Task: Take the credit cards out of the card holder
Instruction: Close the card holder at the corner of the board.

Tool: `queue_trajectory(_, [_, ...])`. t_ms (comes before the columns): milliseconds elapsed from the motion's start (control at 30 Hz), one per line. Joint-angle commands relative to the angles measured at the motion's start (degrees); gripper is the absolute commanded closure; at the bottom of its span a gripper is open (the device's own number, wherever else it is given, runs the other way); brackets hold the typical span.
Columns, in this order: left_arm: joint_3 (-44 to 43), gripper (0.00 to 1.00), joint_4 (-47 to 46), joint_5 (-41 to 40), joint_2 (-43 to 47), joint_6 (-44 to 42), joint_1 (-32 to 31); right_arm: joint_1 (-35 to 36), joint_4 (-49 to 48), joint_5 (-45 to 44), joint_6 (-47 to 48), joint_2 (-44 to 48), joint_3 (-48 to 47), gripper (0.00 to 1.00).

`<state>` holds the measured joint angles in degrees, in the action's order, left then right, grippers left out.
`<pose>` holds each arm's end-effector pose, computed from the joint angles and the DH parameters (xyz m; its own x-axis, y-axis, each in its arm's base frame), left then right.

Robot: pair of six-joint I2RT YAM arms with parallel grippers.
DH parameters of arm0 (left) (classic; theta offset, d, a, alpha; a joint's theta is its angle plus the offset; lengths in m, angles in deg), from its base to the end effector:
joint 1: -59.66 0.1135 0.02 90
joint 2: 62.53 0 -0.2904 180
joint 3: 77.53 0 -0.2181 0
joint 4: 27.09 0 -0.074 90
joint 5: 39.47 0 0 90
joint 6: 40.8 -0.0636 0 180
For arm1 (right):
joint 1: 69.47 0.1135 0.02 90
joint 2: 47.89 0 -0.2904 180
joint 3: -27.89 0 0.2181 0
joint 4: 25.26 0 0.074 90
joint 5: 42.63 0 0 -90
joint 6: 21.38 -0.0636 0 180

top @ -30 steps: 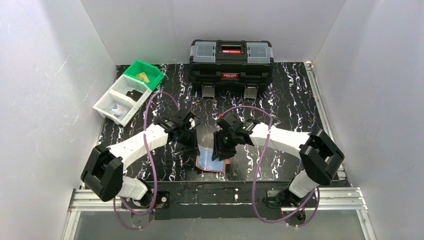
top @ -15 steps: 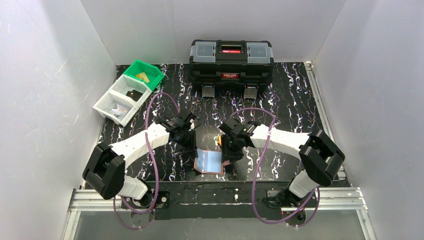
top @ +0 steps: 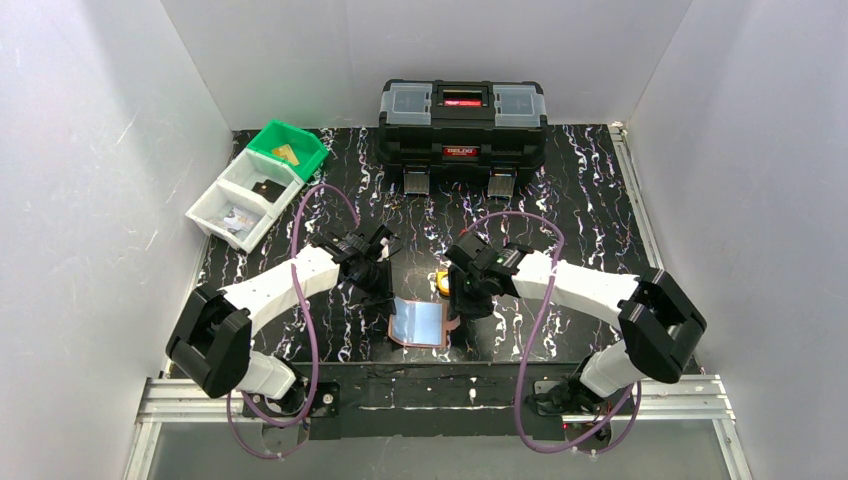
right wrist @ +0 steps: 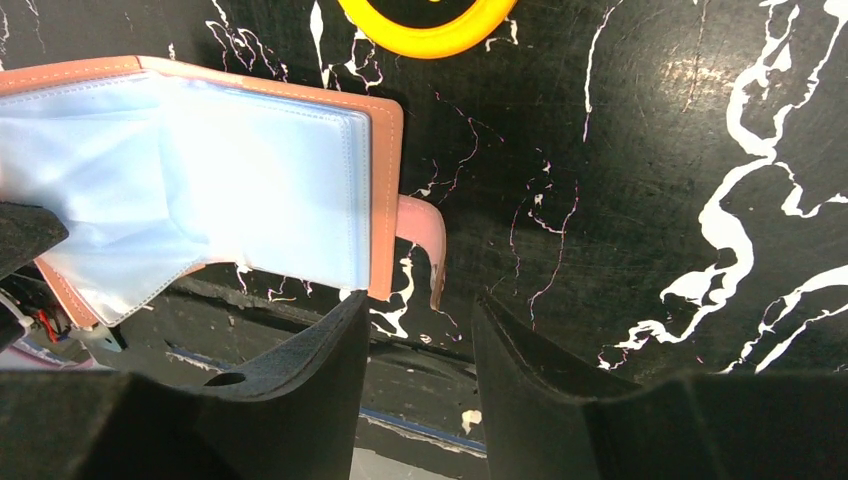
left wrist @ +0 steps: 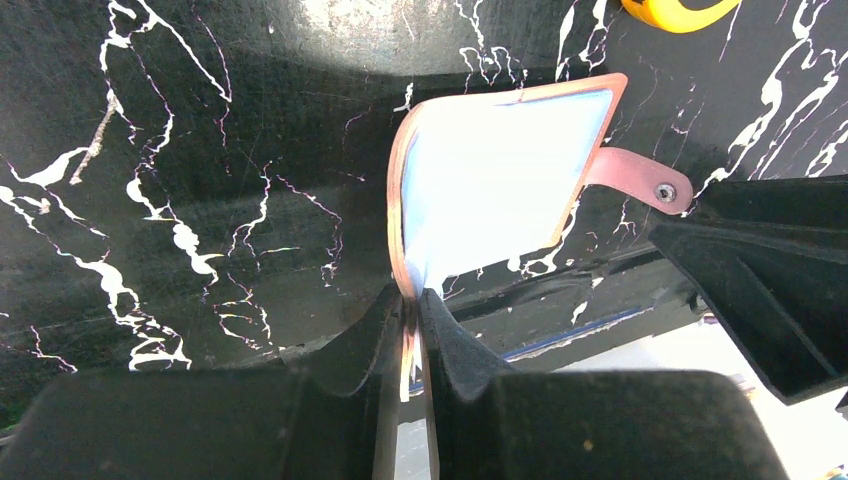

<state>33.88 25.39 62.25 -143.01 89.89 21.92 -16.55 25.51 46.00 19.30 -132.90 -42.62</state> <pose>0.1853 -0.1598 0.2321 -0.9767 -0.0513 -0.2086 0.0423 0.9061 -0.4209 0.1601 0.2093 0.2232 -0.9572 -0.0092 -0.2892 -0.1006 0.9476 0.3031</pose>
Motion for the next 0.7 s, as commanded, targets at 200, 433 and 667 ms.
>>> queue_trajectory(200, [-2.11,0.90,1.64,-0.47,0.06,-0.06,-0.27,-0.10,-1.23,0.66,-0.20,-2.11,1.28,0.50])
queue_trajectory(433, [-2.31,0.90,1.59,0.00,0.18,0.08,-0.28,-0.10,-2.63,2.68,-0.22,-4.73,0.80,0.74])
queue_trajectory(667, [-2.57,0.73,-0.34,2.48,0.52,0.69,-1.38,-0.10,-3.28,3.12,-0.03,-5.61,0.06,0.94])
